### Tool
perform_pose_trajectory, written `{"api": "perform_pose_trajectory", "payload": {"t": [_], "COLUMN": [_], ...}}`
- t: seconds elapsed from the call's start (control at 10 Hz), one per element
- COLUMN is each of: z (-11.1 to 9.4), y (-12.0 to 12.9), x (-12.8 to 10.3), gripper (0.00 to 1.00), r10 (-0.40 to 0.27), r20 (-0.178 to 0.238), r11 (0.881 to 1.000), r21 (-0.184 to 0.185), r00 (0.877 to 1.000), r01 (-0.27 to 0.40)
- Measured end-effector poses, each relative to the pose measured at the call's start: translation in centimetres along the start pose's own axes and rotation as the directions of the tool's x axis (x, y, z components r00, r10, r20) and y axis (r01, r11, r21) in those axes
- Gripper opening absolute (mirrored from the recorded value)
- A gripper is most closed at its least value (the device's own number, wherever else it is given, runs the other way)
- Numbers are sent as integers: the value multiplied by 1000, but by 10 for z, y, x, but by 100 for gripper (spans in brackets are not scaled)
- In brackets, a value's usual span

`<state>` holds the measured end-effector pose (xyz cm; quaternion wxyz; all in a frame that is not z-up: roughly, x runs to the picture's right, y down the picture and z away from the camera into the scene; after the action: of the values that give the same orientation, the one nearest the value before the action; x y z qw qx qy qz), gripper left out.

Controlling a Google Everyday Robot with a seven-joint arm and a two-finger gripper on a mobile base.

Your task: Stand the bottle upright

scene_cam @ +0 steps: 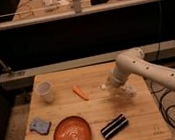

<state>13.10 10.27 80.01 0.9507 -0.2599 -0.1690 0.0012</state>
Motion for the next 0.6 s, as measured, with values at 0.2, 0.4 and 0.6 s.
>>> {"api": "perform_pose_trajectory", "payload": {"t": [0.2, 0.4, 0.6], "z": [-5, -14, -25], "y": [-2, -5, -9], "x": [-1, -3, -12], "gripper": [5, 5, 5], "r10": [-8, -26, -44], "r20": [35, 74, 102], "r11": [1000, 1000, 999], "r21": [6, 16, 25], "r00": [999, 997, 994], "r01": [8, 24, 41]}}
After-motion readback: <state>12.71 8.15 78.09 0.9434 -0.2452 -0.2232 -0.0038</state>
